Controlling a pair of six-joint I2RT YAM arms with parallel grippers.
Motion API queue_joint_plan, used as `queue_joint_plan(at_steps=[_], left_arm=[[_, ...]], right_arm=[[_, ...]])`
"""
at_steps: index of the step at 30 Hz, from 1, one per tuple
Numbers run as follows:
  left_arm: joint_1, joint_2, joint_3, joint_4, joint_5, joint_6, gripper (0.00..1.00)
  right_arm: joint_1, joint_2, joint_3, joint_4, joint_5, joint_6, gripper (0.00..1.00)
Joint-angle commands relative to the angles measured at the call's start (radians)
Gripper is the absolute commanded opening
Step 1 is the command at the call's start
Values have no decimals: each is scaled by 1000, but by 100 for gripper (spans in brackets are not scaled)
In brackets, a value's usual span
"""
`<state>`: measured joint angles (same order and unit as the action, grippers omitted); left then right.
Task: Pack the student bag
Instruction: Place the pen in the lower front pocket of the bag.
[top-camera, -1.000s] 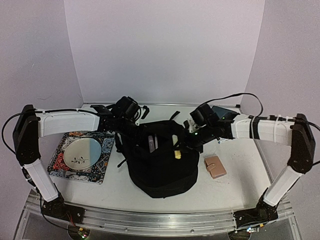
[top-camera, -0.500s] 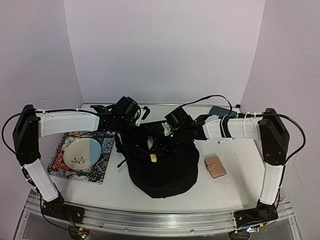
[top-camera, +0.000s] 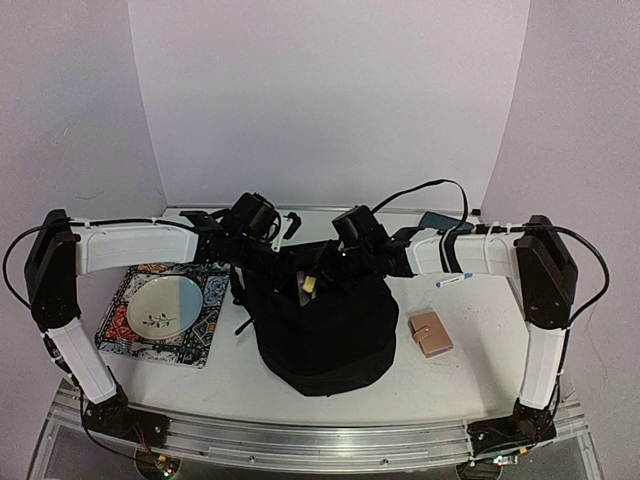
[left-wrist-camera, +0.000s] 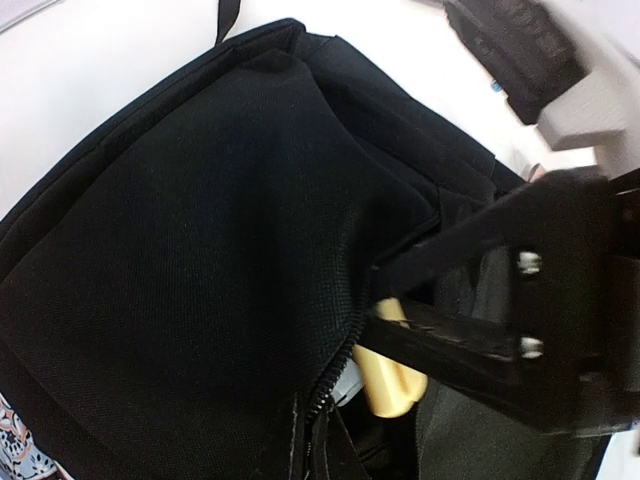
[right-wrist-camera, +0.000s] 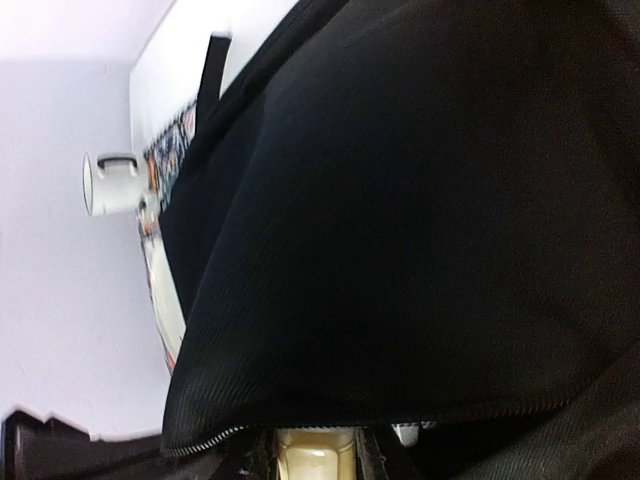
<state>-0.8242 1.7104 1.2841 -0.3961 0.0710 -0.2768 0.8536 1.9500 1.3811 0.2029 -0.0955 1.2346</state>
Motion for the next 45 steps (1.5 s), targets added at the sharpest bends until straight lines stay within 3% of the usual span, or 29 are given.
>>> queue_joint_plan(at_steps=[1,3,8,14,23,28,34,45], left_arm=[[-2,-66,-4,39,40,11,0],[-2,-68,-4,41,40,13,0],[-2,-69,-6,42,38,11,0],[-2,-67,-7,42,26,11,0],[-3,-69,-7,43,19,11,0],[-3,-70,-8,43,17,11,0],[-2,-77,-9,41,16,13,0],[-2,-88,-11,42,-3,19,0]], right_arm=[[0,39,22,82,146,90,18],[0,49,37,84,133,79,30],[2,35,43,87,58,2,40],[1,-94,-52,62,40,-104,50],[-15,-286,-122,-122,94,-310,68],[-53,-381,-154,-289,251,-384,78],[-149,-445,-180,-486,406,-434,89],[-420,-419,-270,-530,450,-468,93]])
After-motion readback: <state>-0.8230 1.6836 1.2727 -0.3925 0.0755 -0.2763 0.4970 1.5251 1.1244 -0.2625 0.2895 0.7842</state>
